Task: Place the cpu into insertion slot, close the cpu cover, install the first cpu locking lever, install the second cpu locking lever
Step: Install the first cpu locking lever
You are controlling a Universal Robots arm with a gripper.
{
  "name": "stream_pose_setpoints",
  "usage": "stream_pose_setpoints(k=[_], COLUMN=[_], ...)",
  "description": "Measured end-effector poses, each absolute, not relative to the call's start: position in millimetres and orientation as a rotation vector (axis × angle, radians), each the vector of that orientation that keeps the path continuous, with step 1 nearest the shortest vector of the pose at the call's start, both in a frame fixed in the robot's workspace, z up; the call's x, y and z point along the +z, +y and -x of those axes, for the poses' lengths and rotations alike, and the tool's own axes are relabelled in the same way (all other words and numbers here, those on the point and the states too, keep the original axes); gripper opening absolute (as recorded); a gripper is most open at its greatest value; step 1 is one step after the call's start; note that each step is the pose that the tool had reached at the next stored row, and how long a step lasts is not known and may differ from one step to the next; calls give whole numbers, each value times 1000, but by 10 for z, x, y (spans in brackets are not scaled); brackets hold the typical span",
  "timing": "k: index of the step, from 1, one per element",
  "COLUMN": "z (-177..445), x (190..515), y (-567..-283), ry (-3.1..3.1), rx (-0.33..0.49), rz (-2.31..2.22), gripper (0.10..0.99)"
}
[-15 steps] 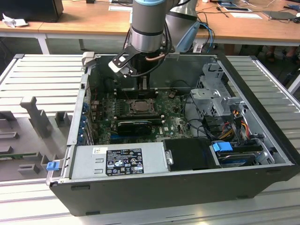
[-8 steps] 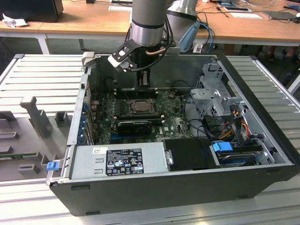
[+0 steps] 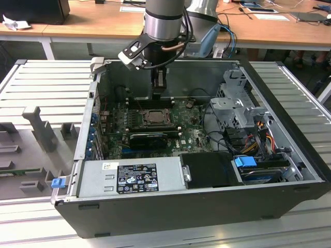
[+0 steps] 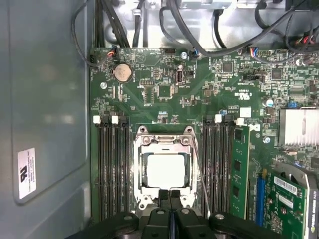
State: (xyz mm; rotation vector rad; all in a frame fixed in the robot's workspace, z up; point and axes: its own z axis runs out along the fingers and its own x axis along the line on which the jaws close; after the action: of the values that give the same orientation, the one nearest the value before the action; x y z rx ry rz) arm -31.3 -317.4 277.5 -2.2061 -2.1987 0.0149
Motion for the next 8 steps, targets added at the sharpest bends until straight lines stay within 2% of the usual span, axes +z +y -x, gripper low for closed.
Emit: stream_pose_setpoints(k=[3,8], z=[314,316], x=[2774,2769], y=[-3174,-3174], ry=[-2234,-2299], rx=[-33,-41], rz=[2214,2152], gripper=[106,106])
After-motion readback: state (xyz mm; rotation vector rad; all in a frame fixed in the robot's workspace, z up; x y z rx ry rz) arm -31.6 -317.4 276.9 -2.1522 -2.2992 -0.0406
